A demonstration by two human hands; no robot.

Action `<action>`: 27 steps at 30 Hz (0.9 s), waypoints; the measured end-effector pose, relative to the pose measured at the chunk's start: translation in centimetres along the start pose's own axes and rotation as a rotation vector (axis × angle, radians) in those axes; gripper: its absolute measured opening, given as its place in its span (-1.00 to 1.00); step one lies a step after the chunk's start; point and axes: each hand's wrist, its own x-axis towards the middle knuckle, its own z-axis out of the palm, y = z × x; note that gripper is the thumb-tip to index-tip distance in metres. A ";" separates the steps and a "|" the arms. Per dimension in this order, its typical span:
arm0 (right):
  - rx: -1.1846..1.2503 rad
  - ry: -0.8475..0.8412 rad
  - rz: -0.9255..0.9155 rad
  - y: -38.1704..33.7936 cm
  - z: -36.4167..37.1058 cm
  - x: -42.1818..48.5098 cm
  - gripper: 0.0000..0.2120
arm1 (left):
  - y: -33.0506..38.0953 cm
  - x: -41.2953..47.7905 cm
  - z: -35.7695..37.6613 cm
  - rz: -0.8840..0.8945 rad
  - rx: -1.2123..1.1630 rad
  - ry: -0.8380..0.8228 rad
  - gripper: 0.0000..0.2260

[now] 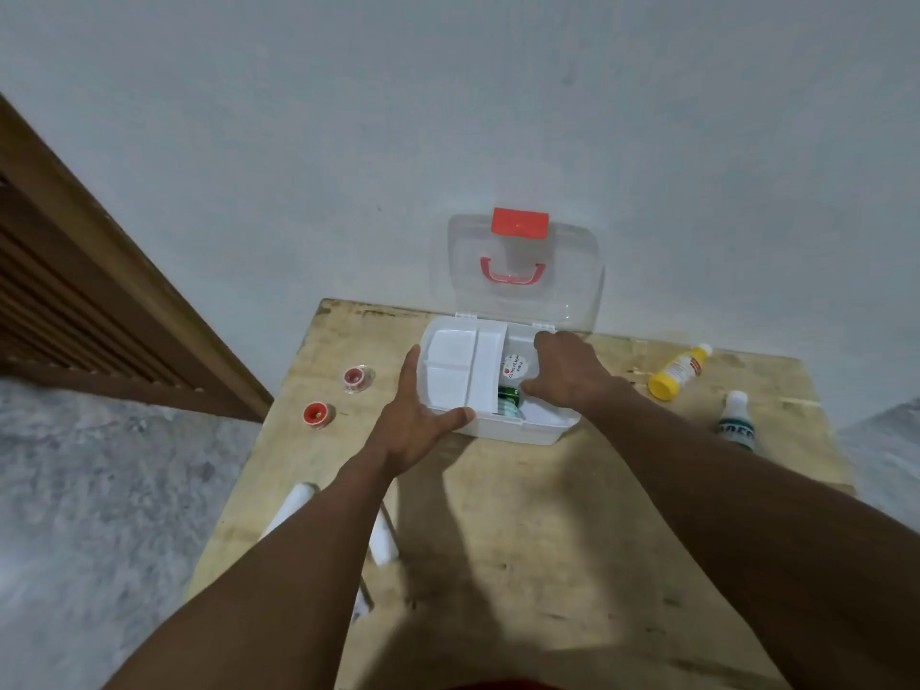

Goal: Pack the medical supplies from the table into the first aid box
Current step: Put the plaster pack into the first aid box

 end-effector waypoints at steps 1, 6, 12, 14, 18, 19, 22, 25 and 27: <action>0.019 0.006 0.004 0.1 0.2 0.2 -0.52 | -0.1 0.1 0.1 0.004 0.003 0.000 -0.06; 0.066 0.022 0.010 0.2 1.5 0.8 -0.47 | 0.0 0.0 0.3 0.032 0.005 0.015 -0.10; 0.182 0.051 0.035 0.0 2.4 0.8 -0.47 | 0.1 -0.2 0.4 0.028 -0.009 0.032 -0.11; 0.237 0.072 0.059 -0.1 2.5 0.6 -0.42 | 0.0 -0.1 0.4 0.023 -0.004 0.030 -0.11; 0.313 0.123 0.192 -0.8 2.8 0.2 -0.45 | -0.2 -0.2 0.5 0.015 0.014 0.026 -0.06; 0.308 0.129 0.209 -1.0 2.9 0.2 -0.50 | -0.2 -0.2 0.6 0.016 0.015 0.023 -0.06; 0.317 0.154 0.240 -1.5 3.1 0.2 -0.57 | -0.2 -0.3 0.7 -0.005 0.014 0.032 -0.04; 0.362 0.175 0.264 -2.3 3.4 0.2 -0.56 | 0.0 -0.5 0.7 -0.017 0.007 0.032 -0.05; 0.393 0.179 0.261 -2.9 3.6 0.3 -0.59 | 0.0 -0.5 0.7 -0.014 0.009 0.025 -0.06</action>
